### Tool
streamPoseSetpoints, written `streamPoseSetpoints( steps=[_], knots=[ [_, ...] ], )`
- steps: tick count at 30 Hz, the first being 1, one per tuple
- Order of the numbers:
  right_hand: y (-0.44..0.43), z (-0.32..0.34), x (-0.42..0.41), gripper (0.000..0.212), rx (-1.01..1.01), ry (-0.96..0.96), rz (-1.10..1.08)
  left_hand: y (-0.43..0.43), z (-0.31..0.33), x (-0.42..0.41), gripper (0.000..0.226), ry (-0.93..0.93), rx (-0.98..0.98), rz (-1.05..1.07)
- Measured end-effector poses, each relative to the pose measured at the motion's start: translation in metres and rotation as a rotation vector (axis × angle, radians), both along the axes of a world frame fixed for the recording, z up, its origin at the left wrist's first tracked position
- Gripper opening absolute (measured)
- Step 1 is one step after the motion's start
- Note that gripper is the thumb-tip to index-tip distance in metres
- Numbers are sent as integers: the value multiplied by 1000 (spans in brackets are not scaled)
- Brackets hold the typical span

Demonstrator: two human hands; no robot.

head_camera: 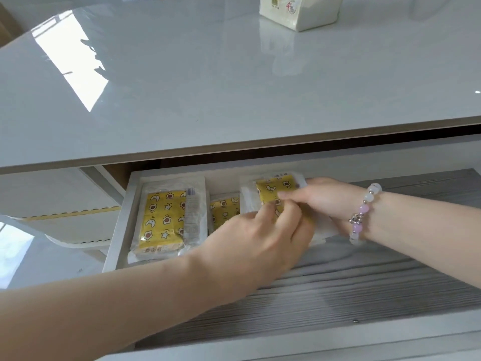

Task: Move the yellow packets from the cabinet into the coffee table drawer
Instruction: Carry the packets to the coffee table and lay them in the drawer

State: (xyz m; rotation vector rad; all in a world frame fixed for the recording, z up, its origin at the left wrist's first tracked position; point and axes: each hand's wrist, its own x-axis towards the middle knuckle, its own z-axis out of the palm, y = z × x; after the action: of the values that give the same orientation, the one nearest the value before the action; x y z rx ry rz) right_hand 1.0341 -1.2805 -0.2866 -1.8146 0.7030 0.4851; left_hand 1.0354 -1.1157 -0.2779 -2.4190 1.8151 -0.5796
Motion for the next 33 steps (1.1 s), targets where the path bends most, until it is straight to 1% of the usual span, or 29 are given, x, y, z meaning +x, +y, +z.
streamPoseSetpoints(
  steps=[2, 4, 6, 7, 8, 10, 13, 15, 18, 20, 22, 24, 25, 26, 27, 28, 29, 30, 32, 33],
  knots=[
    [6, -2, 10, 49, 73, -22, -35, 7, -5, 5, 31, -61, 52, 6],
    [12, -4, 17, 27, 186, -14, -75, 16, -13, 7, 50, -109, 115, 22],
    [18, -6, 21, 21, 198, -5, -27, 22, -24, 7, 65, -144, 168, 23],
    [21, -9, 22, 23, 175, -14, 7, 24, -29, 6, 68, -143, 193, 31],
    [23, -11, 24, 25, 151, -22, 36, 25, -31, 7, 66, -122, 220, 48],
    [28, -13, 25, 26, 78, -34, 94, 27, -30, 7, 55, -72, 272, 85],
    [32, -19, 27, 23, -129, -89, 167, 26, -21, 5, 41, 4, 335, 128],
    [31, -18, 26, 29, -263, -141, 178, 23, -18, 4, 39, 37, 362, 151],
    [24, -6, 17, 50, -516, -168, 274, 18, -16, 6, 40, 60, 349, 180],
    [18, -1, 5, 63, -612, -175, 432, 16, -14, 6, 41, 13, 353, 197],
    [22, -2, -11, 70, -621, -173, 660, 16, -13, 5, 41, -29, 346, 225],
    [32, -7, -23, 71, -639, -236, 819, 16, -13, 6, 45, 3, 327, 257],
    [36, -9, -25, 77, -677, -254, 874, 17, -15, 8, 48, 25, 304, 251],
    [38, -10, -25, 82, -723, -266, 907, 16, -14, 9, 50, 49, 292, 243],
    [38, -12, -23, 83, -769, -281, 916, 14, -8, 8, 49, 75, 322, 242],
    [37, -13, -21, 81, -813, -306, 915, 12, -3, 7, 46, 91, 387, 232],
    [37, -14, -20, 80, -854, -324, 916, 10, -2, 8, 36, 84, 434, 200],
    [36, -16, -20, 81, -889, -337, 920, 11, -11, 10, 32, 73, 426, 195],
    [34, -17, -24, 92, -934, -324, 911, 11, -8, 9, 48, 200, 543, 318],
    [32, -16, -26, 103, -955, -325, 911, 10, -4, 10, 52, 244, 551, 335]
  ],
)
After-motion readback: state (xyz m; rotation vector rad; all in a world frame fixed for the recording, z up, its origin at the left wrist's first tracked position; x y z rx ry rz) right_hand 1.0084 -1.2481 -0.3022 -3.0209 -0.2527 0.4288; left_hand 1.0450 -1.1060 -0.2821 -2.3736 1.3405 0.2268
